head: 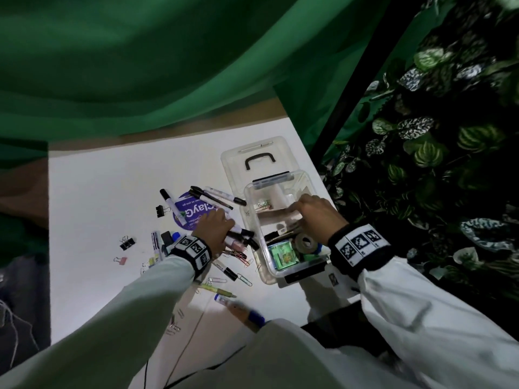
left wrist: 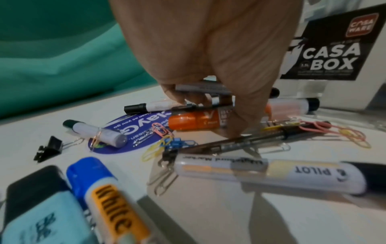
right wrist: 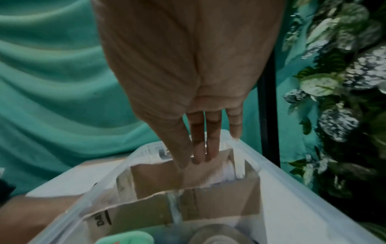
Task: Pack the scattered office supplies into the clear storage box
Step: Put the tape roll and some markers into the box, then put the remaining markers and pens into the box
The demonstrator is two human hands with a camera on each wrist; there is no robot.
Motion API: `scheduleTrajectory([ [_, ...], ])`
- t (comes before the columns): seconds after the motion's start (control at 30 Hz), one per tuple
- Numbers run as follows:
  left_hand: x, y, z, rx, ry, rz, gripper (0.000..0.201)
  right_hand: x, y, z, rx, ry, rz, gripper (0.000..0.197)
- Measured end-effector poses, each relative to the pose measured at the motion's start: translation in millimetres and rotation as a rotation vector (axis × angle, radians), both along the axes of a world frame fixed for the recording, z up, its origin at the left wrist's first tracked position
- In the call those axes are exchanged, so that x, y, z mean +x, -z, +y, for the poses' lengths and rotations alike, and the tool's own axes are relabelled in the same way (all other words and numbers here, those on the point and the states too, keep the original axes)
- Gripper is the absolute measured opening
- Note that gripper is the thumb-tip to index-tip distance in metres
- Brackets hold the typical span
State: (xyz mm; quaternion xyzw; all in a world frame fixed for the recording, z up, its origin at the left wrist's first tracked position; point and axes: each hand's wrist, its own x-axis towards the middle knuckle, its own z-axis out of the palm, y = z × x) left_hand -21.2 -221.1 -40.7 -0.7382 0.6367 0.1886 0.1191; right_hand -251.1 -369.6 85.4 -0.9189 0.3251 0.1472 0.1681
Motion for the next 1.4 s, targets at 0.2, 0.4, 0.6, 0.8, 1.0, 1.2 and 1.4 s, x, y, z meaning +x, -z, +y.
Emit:
scheduleTrajectory([
  [0.2, -1.1, -25.0, 18.6, -0.149, -0.188, 0.006, 0.04, -41.5, 17.5, -14.4, -0.03, 0.389, -0.152, 0.048],
  [0.4, -25.3, -106.9, -4.3, -0.324, -0.342, 0.338, 0.029, -55.0, 39.4, -11.5, 0.306, 0.498, -0.098, 0.036],
  [0.6, -107.5, -117.0, -80.6, -0.023, -0.002, 0.178, 0.038, -61.0, 44.0, -20.2, 0.366, 0.45, -0.106, 0.038],
  [0.8, -117.5, -103.0, -92.5, -0.002, 0.026, 0.22, 0.044, -66.3, 34.7, -32.1, 0.427, 0.389, -0.076, 0.046],
  [1.0, -49.1, -115.1, -72.5, -0.251, -0.213, 0.617, 0.016, -37.0, -5.5, -4.7, 0.074, 0.348, -0.49, 0.036],
  [1.2, 53.6, -47.7, -65.6, -0.119, -0.329, 0.161, 0.053, 50.1, -8.7, 85.2, 0.345, 0.122, -0.381, 0.027],
  [1.4, 67.5, -5.6, -58.7, -0.031, -0.068, -0.008, 0.048, 98.9, 81.1, 133.7, 0.202, 0.256, -0.089, 0.03],
])
